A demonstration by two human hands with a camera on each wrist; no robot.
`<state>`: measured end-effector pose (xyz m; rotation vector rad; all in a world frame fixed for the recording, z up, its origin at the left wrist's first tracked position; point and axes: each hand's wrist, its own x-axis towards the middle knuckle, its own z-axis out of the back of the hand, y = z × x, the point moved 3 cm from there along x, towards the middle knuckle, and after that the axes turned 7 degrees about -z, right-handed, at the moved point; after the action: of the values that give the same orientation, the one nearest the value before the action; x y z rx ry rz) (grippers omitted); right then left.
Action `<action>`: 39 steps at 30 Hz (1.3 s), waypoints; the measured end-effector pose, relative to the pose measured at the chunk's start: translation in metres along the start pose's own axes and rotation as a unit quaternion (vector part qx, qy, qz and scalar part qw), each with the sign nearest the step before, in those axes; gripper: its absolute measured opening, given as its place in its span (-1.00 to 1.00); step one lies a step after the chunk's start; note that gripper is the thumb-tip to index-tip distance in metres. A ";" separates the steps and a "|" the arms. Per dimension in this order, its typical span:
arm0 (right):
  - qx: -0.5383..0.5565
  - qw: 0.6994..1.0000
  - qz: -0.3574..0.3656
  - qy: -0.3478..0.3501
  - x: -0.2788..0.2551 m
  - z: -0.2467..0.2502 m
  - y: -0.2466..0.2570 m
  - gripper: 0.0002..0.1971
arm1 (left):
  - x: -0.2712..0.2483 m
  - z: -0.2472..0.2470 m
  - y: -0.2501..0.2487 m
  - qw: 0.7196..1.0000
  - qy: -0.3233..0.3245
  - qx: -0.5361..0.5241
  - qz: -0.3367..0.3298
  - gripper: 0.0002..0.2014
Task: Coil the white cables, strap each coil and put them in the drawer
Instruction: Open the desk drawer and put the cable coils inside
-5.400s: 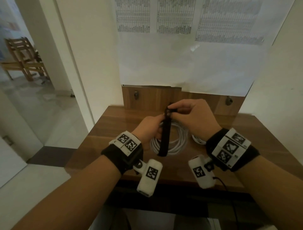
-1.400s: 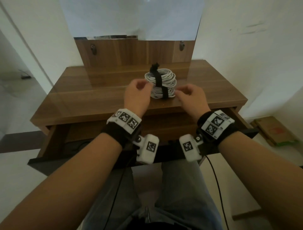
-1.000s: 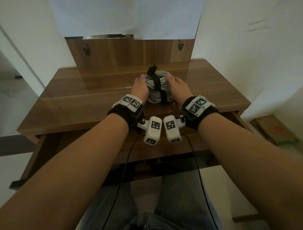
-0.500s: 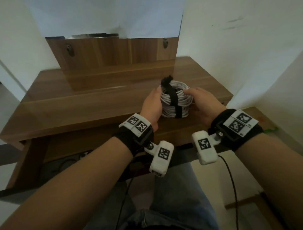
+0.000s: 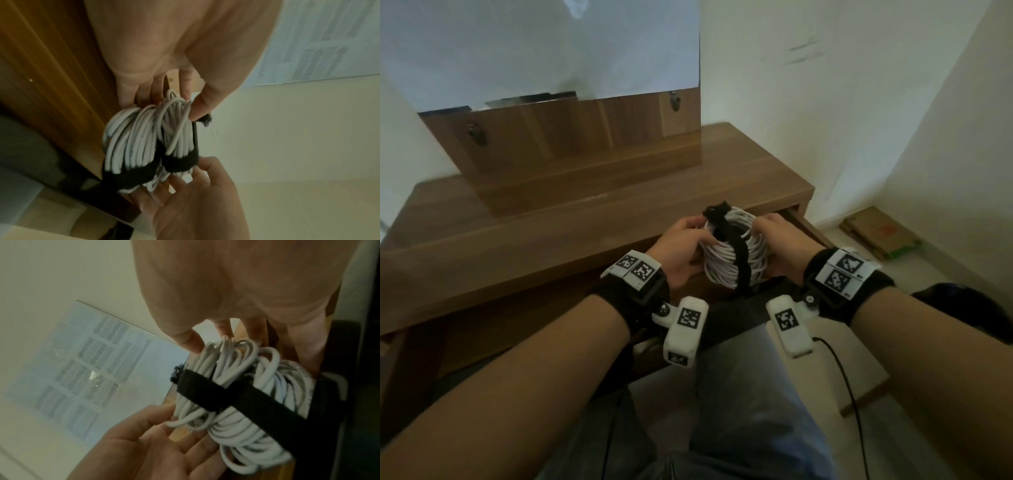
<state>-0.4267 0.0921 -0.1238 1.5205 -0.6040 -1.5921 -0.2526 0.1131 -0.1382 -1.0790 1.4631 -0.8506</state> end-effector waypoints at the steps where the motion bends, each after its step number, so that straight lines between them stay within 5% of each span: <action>1: -0.008 1.000 -0.006 -0.001 0.002 0.001 0.000 -0.65 | 0.001 0.000 0.000 1.000 0.005 0.014 0.004 -0.49; 5: -0.061 0.998 -0.027 0.005 0.013 0.003 -0.001 -0.69 | 0.004 0.003 0.004 0.997 0.032 0.067 0.035 -0.44; 10: -0.178 0.984 -0.030 0.010 0.025 -0.004 -0.005 -0.64 | 0.007 0.006 0.013 0.995 0.012 0.065 0.080 -0.72; 12: -0.213 0.977 -0.032 0.011 0.028 -0.008 -0.006 -0.59 | 0.010 0.009 0.017 0.993 0.001 0.071 0.089 -0.70; 24: -0.297 0.954 -0.013 0.042 0.041 -0.015 -0.001 -0.37 | 0.018 0.029 0.022 0.989 -0.016 0.085 0.119 -0.89; 30: -0.316 0.948 0.036 0.001 0.038 -0.016 -0.002 -0.26 | 0.002 0.039 0.007 0.980 -0.015 0.184 0.078 -0.56; 35: -0.320 0.924 0.200 -0.068 0.014 -0.021 0.016 -0.48 | -0.042 0.042 -0.028 0.868 0.078 0.476 -0.118 -0.41; 39: -0.393 0.879 0.268 -0.021 -0.003 -0.034 0.021 -0.13 | -0.053 0.045 -0.019 0.764 0.126 0.620 -0.127 0.12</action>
<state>-0.3887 0.0901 -0.1109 0.6326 -0.2893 -1.2002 -0.2041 0.1594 -0.1104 -0.1078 0.6059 -1.8309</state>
